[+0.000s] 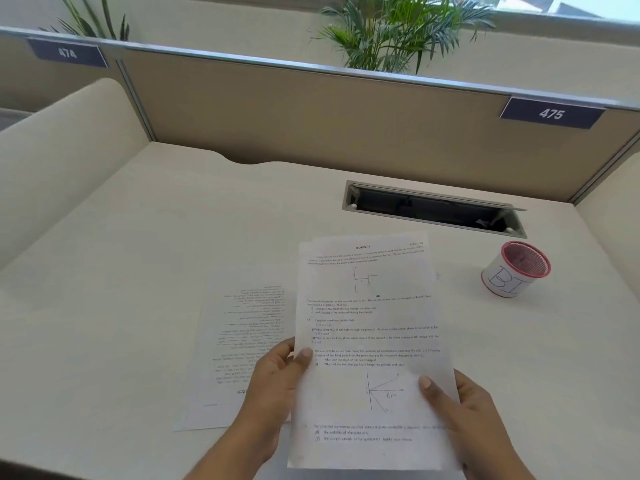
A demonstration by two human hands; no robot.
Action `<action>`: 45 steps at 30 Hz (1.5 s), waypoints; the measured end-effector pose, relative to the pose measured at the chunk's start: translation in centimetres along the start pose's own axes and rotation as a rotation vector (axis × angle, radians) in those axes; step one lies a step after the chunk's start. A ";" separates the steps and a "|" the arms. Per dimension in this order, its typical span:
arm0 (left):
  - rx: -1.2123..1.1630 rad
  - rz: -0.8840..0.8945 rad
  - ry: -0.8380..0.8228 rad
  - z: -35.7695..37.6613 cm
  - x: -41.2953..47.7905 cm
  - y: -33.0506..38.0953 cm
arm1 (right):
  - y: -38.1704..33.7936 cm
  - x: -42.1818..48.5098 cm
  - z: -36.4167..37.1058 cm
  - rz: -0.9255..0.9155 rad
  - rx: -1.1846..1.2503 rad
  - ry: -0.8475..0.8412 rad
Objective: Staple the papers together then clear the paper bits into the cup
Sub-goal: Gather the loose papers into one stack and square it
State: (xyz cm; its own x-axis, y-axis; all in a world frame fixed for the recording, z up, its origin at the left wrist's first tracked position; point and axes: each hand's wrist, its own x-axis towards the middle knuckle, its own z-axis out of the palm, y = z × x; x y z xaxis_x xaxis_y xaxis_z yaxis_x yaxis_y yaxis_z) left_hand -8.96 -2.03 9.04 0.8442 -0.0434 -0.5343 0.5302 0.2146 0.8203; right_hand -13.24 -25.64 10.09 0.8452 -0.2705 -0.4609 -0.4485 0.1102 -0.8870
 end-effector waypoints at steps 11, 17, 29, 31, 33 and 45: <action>0.014 0.099 0.046 0.5 0.4 -0.1 | -0.6 0.7 -0.3 0.006 0.038 -0.073; 0.114 0.074 0.012 0.7 0.8 -0.4 | -0.7 1.3 -1.4 -0.001 0.060 -0.028; 1.444 0.747 -0.228 2.7 4.3 -7.3 | -0.9 1.7 -5.7 0.014 0.131 0.183; 1.415 0.792 -0.210 2.8 5.0 -8.3 | -0.9 1.5 -5.6 0.021 0.124 0.186; 1.380 0.745 -0.178 2.3 5.3 -8.4 | -0.8 1.3 -5.5 0.030 0.125 0.188; 1.227 -0.058 0.726 -11.3 5.9 -2.1 | -1.7 0.5 -4.9 0.025 -0.061 0.148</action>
State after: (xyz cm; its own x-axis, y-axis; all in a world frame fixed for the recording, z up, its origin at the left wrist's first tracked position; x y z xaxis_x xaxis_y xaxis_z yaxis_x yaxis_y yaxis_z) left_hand -5.96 8.24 1.84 0.7910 0.5585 -0.2496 0.6098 -0.7529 0.2478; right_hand -13.47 -30.63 11.53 0.7835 -0.4066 -0.4700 -0.4896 0.0620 -0.8697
